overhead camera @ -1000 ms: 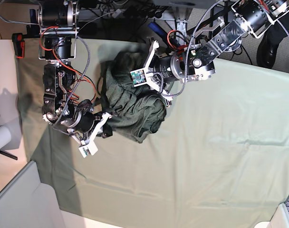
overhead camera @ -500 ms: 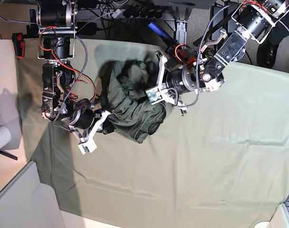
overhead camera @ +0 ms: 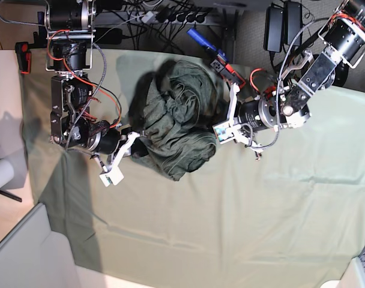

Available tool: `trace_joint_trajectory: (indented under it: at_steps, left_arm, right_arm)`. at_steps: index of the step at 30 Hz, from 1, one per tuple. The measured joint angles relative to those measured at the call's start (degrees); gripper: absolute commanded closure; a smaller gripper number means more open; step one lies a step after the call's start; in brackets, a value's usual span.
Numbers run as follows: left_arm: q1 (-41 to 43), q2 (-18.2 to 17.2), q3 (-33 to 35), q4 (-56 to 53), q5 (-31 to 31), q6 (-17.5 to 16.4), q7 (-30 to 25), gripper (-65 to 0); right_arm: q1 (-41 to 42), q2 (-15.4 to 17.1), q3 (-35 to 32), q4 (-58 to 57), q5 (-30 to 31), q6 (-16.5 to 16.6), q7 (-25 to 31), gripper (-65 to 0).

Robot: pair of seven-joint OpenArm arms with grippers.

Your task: Fold the T-shirt properly

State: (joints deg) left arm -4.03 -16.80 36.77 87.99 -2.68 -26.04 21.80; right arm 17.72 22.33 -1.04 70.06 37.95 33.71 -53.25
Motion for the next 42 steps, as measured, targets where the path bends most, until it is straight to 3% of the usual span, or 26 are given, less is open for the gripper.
trace_joint_trajectory:
  at_steps: [6, 15, 21, 26, 34, 38, 42]
  left_arm:
    - [-0.28, -0.31, -2.25, -1.4, -0.5, -0.09, -1.36, -4.5]
    - [-6.54, -0.33, -3.85, -13.31, -0.85, -0.2, -5.49, -4.5]
    - [-8.61, -0.33, -3.85, -13.92, -1.9, -0.13, -4.02, -4.5]
    - [-10.23, 0.11, -5.75, -13.31, -6.58, 0.02, 2.91, -4.5]
    - [-4.37, -1.07, -16.79, 5.46, -13.94, -9.49, 13.42, -4.5]
    - [2.71, -5.62, -15.47, 19.23, -21.38, -13.33, 18.67, -4.5]
    - [10.86, -7.98, -9.27, 28.57, -19.71, -13.81, 19.3, -5.7]
  right_arm:
    - [-4.02, 0.07, 0.0, 3.69, 0.39, -0.02, 0.33, 0.0]
    - [-9.35, 1.46, 0.0, 11.06, 1.11, -0.02, -0.11, 0.0]
    - [-9.46, 1.53, 0.0, 11.74, 1.42, -0.02, -0.22, 0.0]
    - [-9.46, 1.51, 0.17, 11.74, 1.49, -0.02, 0.02, 0.0]
    - [-4.79, 1.51, 4.68, 11.87, 3.41, 0.0, 0.31, 0.0]
    - [-3.69, 1.66, 5.31, 11.98, 3.41, 0.02, 0.02, 0.0]
    - [-3.91, 1.46, 5.27, 11.96, 3.39, 0.02, -0.13, 0.0]
